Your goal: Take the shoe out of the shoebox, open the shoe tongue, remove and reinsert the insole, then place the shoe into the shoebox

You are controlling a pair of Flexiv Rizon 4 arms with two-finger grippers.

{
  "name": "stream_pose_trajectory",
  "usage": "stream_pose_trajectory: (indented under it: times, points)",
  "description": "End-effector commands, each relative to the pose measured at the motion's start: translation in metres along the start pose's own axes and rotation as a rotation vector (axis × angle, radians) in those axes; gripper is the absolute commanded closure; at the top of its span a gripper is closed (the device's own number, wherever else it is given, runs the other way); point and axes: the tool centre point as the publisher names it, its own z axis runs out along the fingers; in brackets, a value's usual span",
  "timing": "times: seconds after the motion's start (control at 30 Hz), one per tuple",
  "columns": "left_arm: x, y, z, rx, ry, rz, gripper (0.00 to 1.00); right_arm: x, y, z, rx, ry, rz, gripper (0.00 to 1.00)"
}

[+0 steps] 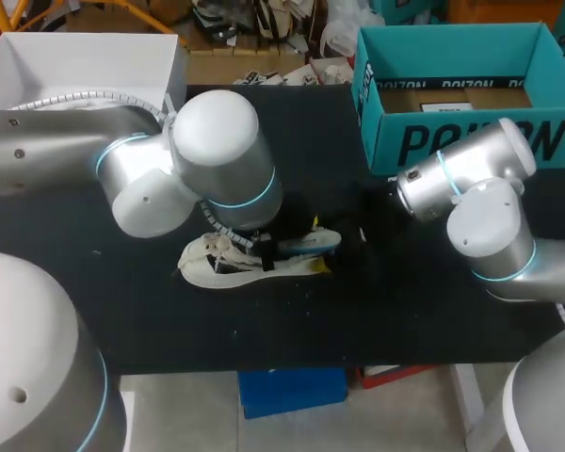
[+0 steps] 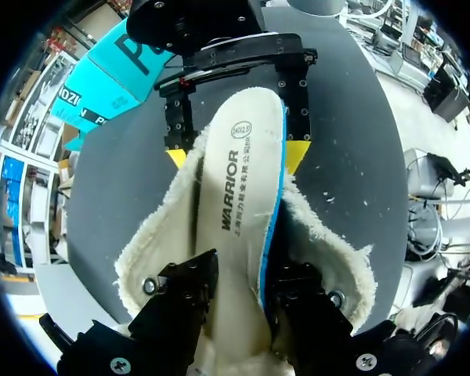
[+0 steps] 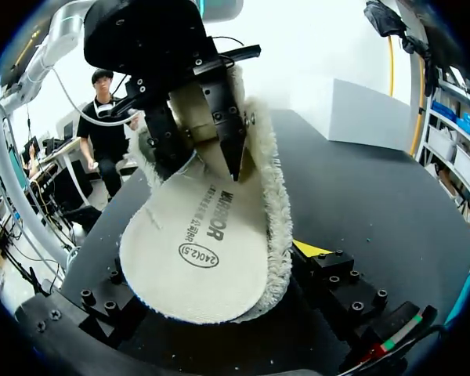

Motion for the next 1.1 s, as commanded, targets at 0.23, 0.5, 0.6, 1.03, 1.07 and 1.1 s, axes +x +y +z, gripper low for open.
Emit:
stream_pose_trajectory:
  times: [0.23,0.5,0.6,1.03,1.07,1.1]
  points:
    - [0.003,-0.012,0.011,0.017,-0.023,0.02,0.65,-0.003,-0.003,0.002,0.003,-0.001,0.002,1.0]
    - [-0.002,-0.022,0.016,0.017,-0.057,0.035,0.66,-0.003,-0.003,0.002,0.003,-0.001,0.002,1.0]
    - [-0.004,-0.025,0.016,0.027,-0.062,0.038,0.66,-0.003,-0.003,0.002,0.003,-0.001,0.002,1.0]
    - [-0.012,-0.046,0.013,0.08,-0.08,0.076,0.77,-0.003,-0.003,0.002,0.003,-0.001,0.002,1.0]
    - [-0.012,-0.047,0.013,0.084,-0.079,0.081,0.78,-0.003,-0.003,0.002,0.003,-0.001,0.002,1.0]
    - [-0.013,-0.049,0.013,0.091,-0.077,0.086,0.81,-0.003,-0.003,0.002,0.003,-0.001,0.002,1.0]
